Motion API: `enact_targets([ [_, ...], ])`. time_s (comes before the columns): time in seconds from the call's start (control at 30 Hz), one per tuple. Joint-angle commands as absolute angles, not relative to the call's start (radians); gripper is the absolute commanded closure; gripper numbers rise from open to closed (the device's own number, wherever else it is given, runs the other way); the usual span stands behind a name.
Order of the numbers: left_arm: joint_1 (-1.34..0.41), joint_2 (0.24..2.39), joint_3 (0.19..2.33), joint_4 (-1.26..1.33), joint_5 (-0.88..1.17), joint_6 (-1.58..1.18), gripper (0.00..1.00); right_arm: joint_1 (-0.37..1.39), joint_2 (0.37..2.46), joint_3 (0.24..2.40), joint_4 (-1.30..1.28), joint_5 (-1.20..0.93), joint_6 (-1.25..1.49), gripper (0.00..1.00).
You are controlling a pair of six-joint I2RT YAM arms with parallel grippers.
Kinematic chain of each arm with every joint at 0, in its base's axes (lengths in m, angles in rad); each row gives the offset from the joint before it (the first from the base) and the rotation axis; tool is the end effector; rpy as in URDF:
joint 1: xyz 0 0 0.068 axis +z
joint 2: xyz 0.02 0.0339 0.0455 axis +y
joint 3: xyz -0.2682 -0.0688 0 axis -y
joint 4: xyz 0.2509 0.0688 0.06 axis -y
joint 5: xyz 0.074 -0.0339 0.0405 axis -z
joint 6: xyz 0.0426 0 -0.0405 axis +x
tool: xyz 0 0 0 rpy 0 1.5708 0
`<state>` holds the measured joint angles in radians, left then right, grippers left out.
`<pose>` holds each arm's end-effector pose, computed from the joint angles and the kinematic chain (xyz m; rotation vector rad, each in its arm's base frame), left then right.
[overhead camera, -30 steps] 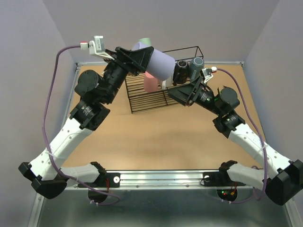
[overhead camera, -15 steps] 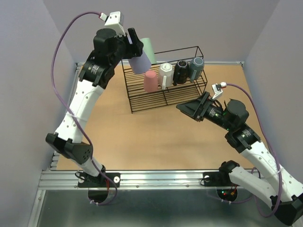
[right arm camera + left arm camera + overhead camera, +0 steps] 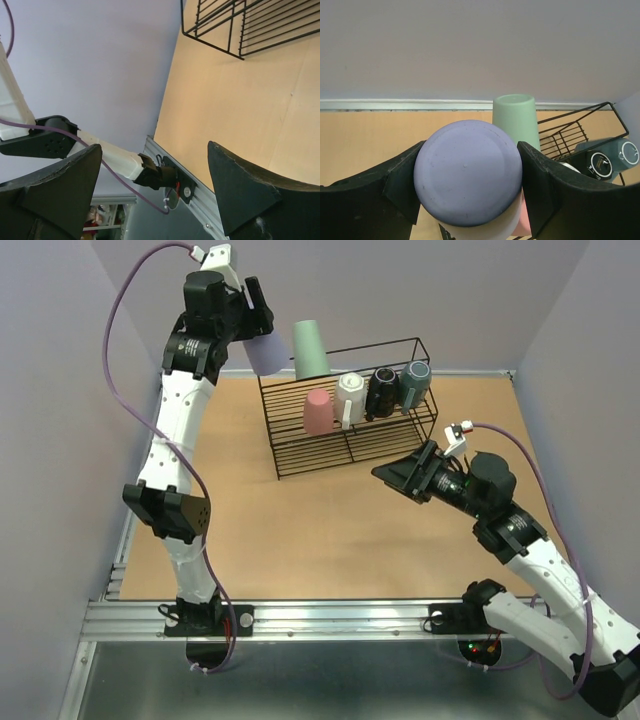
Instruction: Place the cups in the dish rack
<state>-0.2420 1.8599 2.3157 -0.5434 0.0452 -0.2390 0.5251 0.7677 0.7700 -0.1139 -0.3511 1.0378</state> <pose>0.3990 -0.1005 0.5247 0.0372 1.6735 -0.4019 0.1580 0.1085 0.3476 0.1882 1.8936 1.4203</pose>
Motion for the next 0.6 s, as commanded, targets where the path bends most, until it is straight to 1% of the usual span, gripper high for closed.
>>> enact_targets([
  [0.0, -0.233, 1.919, 2.404, -0.532, 0.103, -0.203, 1.0, 0.531, 0.802, 0.814, -0.135, -0.336, 0.989, 0.09],
  [0.2, -0.232, 1.98, 2.399, -0.54, 0.133, -0.169, 1.0, 0.531, 0.877, 0.874, -0.153, -0.327, 0.928, 0.1],
  [0.57, -0.232, 2.022, 2.398, -0.537, 0.11, -0.132, 1.0, 0.531, 0.966, 0.907, -0.153, -0.328, 0.902, 0.09],
])
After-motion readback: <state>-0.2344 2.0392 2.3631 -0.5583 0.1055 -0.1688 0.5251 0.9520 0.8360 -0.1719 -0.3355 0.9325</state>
